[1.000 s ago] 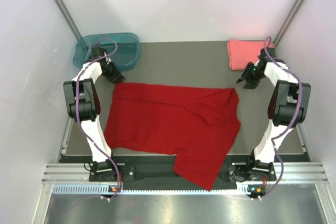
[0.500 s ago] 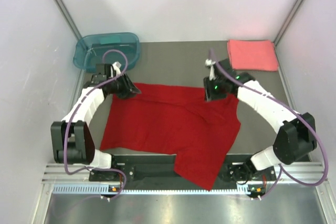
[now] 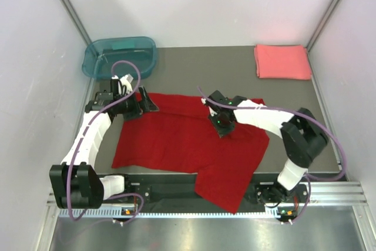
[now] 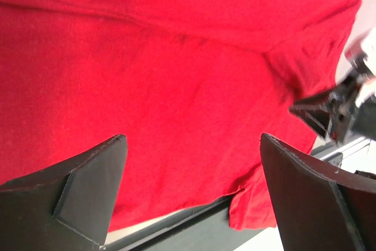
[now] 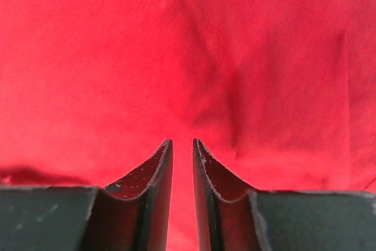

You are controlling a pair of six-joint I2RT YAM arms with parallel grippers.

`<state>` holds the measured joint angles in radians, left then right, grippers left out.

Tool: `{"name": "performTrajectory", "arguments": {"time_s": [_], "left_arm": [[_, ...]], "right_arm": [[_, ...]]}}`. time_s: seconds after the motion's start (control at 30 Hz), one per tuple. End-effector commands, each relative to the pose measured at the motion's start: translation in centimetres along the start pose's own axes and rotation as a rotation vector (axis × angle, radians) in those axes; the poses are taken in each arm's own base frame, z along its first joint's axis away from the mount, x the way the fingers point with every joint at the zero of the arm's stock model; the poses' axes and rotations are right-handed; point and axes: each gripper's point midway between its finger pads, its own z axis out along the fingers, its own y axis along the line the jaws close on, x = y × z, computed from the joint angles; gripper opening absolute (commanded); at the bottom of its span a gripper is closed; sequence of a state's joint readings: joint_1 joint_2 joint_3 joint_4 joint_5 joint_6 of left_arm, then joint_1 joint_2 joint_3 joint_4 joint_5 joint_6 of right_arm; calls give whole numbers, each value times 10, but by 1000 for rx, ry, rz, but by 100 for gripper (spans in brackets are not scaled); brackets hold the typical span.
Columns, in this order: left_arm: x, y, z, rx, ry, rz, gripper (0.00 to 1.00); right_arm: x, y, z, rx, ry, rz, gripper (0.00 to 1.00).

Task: Fold and stack the t-shirts
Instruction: Fold the tshirt

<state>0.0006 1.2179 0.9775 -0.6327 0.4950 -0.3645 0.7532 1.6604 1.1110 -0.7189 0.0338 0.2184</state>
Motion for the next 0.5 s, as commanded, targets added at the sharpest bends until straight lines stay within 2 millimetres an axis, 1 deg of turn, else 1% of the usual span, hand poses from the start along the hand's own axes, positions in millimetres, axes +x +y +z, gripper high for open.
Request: {"name": "performTrajectory", "arguments": {"time_s": [0.0,0.07,0.17,0.2,0.3,0.47], "left_arm": [[6,2,-3,3,17,28,99],[5,6,-3,-27,14,27,99],[0,6,-4,-38,2,20,99],[-2,6,-4,-41,-1,17,99],[-2,8,-1,-47,3,5,99],[0,11,1,-57,8,-8,99]], "right_arm": [[-35,-4,4,61,-71,-33,20],[-38,-9,10,89,-62,-44,20],[-43,-15,13,124,-66,-59,22],[-45,-19,14,147,-68,-60,22],[-48,-30,17,183,-62,-50,23],[-50,-41,21,190,-60,-42,23]]}}
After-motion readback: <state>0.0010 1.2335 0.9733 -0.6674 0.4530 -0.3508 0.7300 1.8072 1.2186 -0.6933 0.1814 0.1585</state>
